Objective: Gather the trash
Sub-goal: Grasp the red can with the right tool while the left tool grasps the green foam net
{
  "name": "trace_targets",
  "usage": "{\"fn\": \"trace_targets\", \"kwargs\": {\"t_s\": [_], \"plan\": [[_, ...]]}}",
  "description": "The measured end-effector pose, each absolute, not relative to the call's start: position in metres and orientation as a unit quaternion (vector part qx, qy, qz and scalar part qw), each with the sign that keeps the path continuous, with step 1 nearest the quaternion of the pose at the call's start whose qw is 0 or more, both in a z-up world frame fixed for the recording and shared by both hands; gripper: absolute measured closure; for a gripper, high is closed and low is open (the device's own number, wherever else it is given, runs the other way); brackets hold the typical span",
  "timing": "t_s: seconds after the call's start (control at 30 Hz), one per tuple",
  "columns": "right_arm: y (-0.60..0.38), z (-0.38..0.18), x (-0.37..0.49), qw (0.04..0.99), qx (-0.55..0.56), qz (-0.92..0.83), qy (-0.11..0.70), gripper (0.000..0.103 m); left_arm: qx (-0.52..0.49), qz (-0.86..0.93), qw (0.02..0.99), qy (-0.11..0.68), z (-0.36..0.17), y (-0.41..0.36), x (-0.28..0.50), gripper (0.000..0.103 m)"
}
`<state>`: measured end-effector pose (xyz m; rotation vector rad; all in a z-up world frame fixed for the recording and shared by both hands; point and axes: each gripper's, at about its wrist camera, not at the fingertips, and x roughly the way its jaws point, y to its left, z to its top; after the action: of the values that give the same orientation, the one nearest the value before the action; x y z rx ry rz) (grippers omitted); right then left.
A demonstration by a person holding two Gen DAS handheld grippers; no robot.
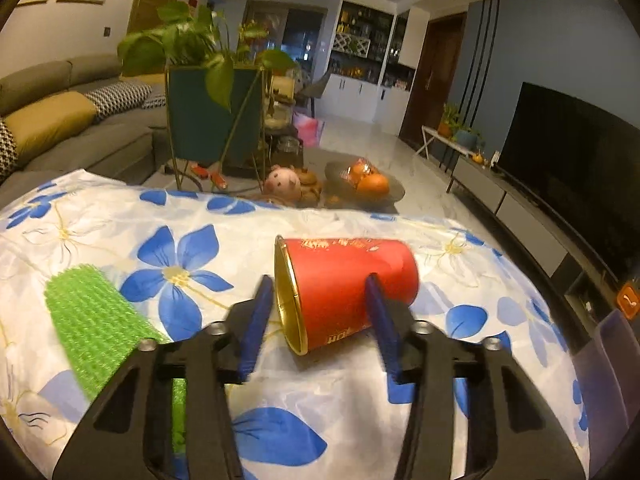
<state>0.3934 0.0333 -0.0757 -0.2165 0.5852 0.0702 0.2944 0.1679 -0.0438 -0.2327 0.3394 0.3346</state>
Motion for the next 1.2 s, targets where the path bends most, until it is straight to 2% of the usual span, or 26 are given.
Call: {"fn": "trace_targets", "kwargs": {"t_s": [0.13, 0.23, 0.57, 0.67, 0.77, 0.83, 0.87, 0.93, 0.97, 1.03, 1.13, 1.2], "plan": [[0.027, -0.081, 0.398, 0.948, -0.091, 0.032, 0.303, 0.086, -0.111, 0.147, 0.967, 0.175, -0.046, 0.164, 0.298, 0.017], [0.016, -0.082, 0.4, 0.947, -0.065, 0.034, 0.312, 0.097, -0.11, 0.129, 0.969, 0.182, -0.048, 0.161, 0.302, 0.017], [-0.014, -0.076, 0.385, 0.955, 0.002, 0.052, 0.293, 0.099, -0.097, 0.082, 0.962, 0.243, -0.061, 0.149, 0.328, 0.017], [-0.022, -0.071, 0.373, 0.958, 0.01, 0.058, 0.282, 0.099, -0.105, 0.07, 0.957, 0.261, -0.067, 0.151, 0.335, 0.022], [-0.029, -0.066, 0.364, 0.96, 0.019, 0.063, 0.273, 0.099, -0.114, 0.067, 0.951, 0.28, -0.073, 0.153, 0.341, 0.035], [-0.033, -0.064, 0.357, 0.961, 0.023, 0.067, 0.266, 0.099, -0.126, 0.057, 0.945, 0.296, -0.078, 0.156, 0.345, 0.05], [-0.035, -0.063, 0.355, 0.962, 0.024, 0.068, 0.265, 0.099, -0.13, 0.053, 0.941, 0.307, -0.08, 0.156, 0.347, 0.054], [-0.038, -0.061, 0.349, 0.962, 0.03, 0.072, 0.261, 0.099, -0.133, 0.047, 0.936, 0.321, -0.085, 0.156, 0.35, 0.068], [-0.04, -0.059, 0.346, 0.963, 0.031, 0.074, 0.258, 0.099, -0.133, 0.047, 0.936, 0.323, -0.085, 0.156, 0.351, 0.07], [-0.044, -0.056, 0.338, 0.964, 0.034, 0.078, 0.253, 0.099, -0.134, 0.04, 0.937, 0.32, -0.085, 0.155, 0.35, 0.084], [-0.048, -0.052, 0.327, 0.964, 0.037, 0.086, 0.248, 0.099, -0.134, 0.034, 0.939, 0.314, -0.083, 0.154, 0.346, 0.092], [-0.051, -0.05, 0.322, 0.964, 0.038, 0.091, 0.245, 0.099, -0.131, 0.032, 0.944, 0.302, -0.08, 0.152, 0.341, 0.093]]}}
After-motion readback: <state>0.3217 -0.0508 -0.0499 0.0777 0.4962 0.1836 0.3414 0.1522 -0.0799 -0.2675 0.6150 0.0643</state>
